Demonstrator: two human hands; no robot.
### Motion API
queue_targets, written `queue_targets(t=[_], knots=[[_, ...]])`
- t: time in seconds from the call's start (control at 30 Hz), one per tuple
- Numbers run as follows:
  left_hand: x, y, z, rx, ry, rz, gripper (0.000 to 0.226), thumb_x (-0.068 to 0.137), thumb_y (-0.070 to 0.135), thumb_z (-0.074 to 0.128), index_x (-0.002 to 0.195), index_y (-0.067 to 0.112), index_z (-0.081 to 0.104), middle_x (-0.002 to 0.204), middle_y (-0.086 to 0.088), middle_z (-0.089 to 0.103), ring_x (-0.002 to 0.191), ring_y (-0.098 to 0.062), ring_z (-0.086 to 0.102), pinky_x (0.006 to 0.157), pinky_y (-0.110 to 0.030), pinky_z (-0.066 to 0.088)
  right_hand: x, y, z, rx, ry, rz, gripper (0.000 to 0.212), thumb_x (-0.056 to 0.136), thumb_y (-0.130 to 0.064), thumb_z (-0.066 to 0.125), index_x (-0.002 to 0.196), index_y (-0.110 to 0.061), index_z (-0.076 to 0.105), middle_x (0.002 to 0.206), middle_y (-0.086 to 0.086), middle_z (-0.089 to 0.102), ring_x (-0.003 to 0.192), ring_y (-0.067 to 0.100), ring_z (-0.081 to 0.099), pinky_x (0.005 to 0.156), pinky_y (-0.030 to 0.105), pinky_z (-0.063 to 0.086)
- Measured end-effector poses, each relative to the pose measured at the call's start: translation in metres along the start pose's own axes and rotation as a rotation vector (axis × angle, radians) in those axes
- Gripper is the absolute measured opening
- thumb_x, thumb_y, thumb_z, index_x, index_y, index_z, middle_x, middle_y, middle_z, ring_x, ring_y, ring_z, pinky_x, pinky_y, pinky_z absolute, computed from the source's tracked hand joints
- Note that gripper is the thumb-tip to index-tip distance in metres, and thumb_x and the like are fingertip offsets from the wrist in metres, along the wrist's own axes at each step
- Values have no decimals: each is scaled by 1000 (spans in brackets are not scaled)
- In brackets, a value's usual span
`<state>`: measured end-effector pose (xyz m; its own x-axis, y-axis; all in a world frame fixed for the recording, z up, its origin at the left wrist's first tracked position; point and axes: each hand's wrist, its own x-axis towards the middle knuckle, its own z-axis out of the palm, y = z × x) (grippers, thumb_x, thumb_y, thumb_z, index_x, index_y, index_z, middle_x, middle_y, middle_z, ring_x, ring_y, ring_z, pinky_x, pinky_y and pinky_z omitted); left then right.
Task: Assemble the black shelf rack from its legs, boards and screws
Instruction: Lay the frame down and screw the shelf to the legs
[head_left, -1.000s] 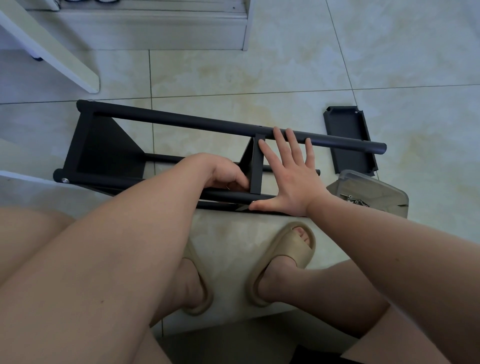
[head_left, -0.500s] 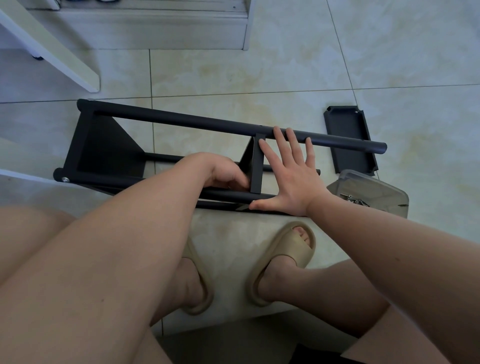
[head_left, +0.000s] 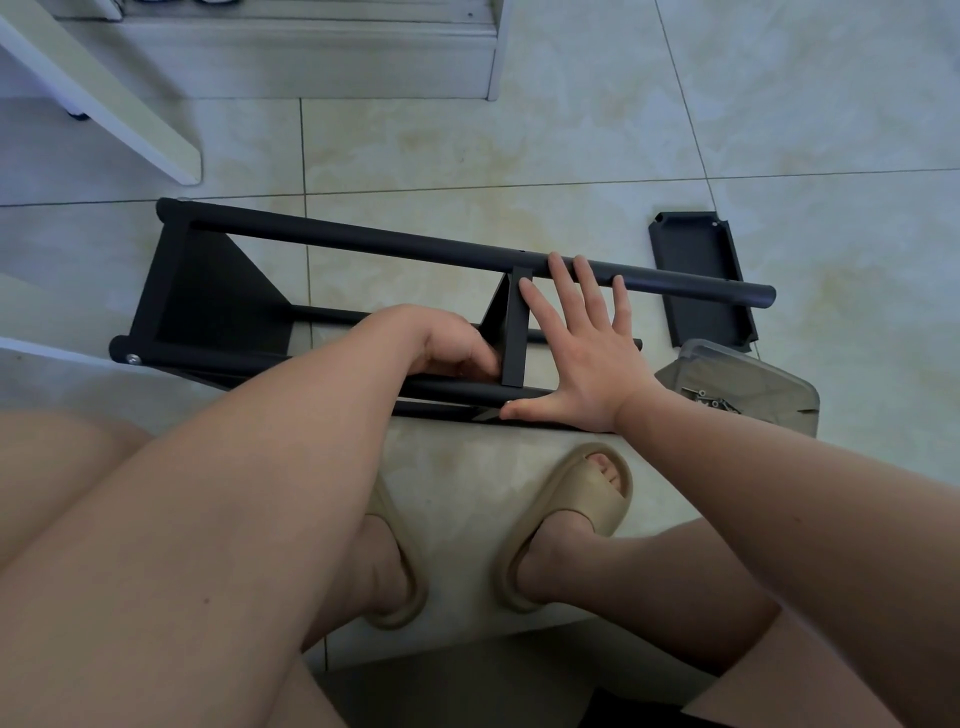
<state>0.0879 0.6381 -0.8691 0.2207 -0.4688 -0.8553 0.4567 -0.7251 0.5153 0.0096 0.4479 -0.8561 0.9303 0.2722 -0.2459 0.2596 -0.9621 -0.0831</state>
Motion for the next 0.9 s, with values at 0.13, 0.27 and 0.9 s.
queue_targets(t=[0.13,0.27,0.9], knots=[[0,1,2,7,8,21,13,90,15,64,97,10,74,86,-1,76,80,-15,69,85,-28,51,0,0,0,-2,-1,2,133,60,-104,30,162,-27,-5,168,7,-21,153,31,-25,120,64,-11],[2,2,2,43,37,33,9,91,15,65,96,14,72,78,3,74,78,-12,67,82,-26,50,0,-1,1,1,2,2,133,60,-104,30,163,-27,-4,168,8,-20,153,31,-24,120,64,-11],[7,-4,-2,-36,-79,35,23,90,6,55,98,13,75,100,-5,73,95,-17,67,98,-33,48,-1,-1,-2,-3,-20,6,133,60,-104,28,162,-27,-7,168,7,-23,153,31,-26,120,63,-13]])
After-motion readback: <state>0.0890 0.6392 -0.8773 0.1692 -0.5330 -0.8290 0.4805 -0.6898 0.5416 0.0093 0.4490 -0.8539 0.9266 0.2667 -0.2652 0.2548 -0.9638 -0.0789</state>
